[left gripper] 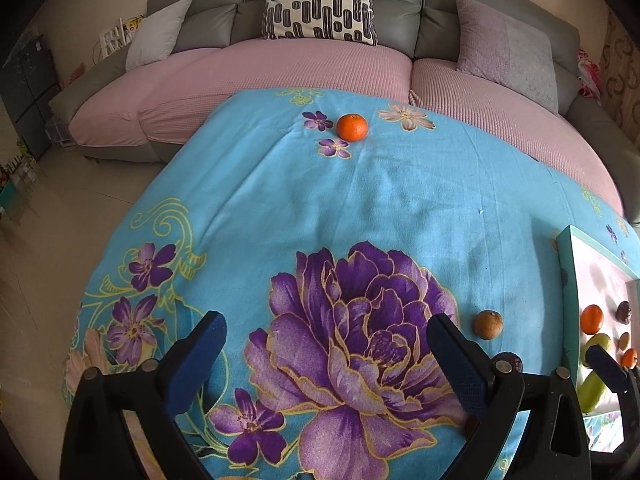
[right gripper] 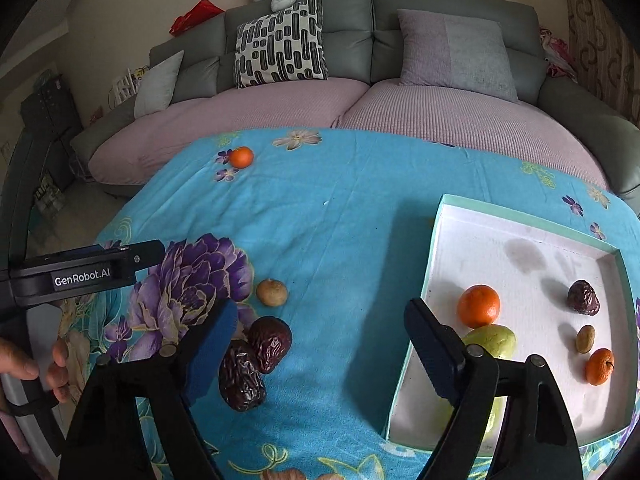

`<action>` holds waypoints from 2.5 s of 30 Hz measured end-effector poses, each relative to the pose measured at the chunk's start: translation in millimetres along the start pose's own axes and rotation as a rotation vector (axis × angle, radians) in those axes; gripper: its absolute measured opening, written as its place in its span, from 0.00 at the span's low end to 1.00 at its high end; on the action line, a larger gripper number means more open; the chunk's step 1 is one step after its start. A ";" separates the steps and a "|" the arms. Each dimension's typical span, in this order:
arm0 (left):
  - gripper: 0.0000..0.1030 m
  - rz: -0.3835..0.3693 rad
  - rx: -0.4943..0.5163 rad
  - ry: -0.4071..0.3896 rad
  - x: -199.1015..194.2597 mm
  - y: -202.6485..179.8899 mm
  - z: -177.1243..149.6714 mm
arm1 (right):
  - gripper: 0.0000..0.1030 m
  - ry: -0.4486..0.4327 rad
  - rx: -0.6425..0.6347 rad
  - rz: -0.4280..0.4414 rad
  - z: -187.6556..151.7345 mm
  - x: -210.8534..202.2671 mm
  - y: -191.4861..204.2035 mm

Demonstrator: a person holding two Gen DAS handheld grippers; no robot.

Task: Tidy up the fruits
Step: 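Move both tools back toward the remaining fruits on the cloth, then grasp a dark red date with the right tool while the left tool grasps another date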

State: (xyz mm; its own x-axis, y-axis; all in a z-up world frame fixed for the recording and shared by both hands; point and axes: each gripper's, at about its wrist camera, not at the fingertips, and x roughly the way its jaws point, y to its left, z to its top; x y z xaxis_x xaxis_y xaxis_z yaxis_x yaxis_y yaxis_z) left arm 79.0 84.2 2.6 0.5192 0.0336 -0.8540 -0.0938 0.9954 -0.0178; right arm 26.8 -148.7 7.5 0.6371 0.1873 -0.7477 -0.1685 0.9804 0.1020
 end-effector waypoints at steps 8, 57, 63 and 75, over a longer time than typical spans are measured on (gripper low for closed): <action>0.99 0.011 -0.011 0.020 4.8 1.9 -1.2 | 0.68 0.136 -0.093 0.032 -18.3 25.9 31.1; 0.87 -0.345 0.043 0.147 13.7 -65.5 -17.6 | 0.34 -0.012 0.317 -0.232 -3.6 -20.7 -109.0; 0.82 -0.351 0.126 0.189 18.2 -89.6 -28.0 | 0.34 -0.021 0.333 -0.230 -4.5 -24.1 -113.3; 0.41 -0.348 0.134 0.218 22.3 -94.3 -32.4 | 0.34 -0.025 0.355 -0.239 -6.1 -25.0 -117.9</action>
State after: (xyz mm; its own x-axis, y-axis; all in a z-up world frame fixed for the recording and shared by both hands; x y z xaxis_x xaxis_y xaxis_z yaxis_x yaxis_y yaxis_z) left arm 71.9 -11.8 -31.7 0.3078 -0.3118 -0.8989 0.1739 0.9473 -0.2691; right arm 26.1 -269.4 10.2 0.6455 -0.0504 -0.7621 0.2522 0.9559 0.1504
